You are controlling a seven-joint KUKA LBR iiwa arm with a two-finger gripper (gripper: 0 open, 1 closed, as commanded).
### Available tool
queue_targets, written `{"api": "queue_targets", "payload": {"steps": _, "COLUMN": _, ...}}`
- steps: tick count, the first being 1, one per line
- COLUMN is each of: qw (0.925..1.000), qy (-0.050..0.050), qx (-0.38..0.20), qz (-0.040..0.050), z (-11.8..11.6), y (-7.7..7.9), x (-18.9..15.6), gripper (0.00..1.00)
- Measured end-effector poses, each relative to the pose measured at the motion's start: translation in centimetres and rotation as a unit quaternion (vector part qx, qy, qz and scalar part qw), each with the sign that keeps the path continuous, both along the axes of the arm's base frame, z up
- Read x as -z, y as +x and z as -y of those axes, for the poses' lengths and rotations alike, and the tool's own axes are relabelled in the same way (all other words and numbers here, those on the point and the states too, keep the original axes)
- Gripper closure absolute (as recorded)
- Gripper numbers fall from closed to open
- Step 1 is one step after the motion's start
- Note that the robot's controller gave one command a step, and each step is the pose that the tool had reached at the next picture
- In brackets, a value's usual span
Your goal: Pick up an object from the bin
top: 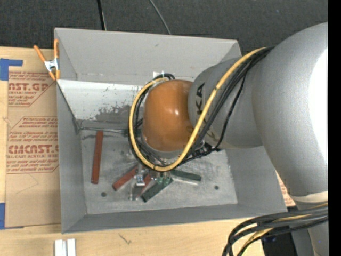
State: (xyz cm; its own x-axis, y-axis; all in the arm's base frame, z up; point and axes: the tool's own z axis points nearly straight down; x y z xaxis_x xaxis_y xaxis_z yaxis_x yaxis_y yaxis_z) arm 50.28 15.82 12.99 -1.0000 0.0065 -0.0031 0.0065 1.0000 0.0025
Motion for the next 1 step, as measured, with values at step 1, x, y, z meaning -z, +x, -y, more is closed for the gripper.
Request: {"api": "queue_targets", "payload": {"steps": 1, "qw": 0.9995, "qy": -0.002, "qx": -0.030, "qz": -0.0040, "z": -1.68, "y": -0.34, "x": 1.50, "gripper": 0.00}}
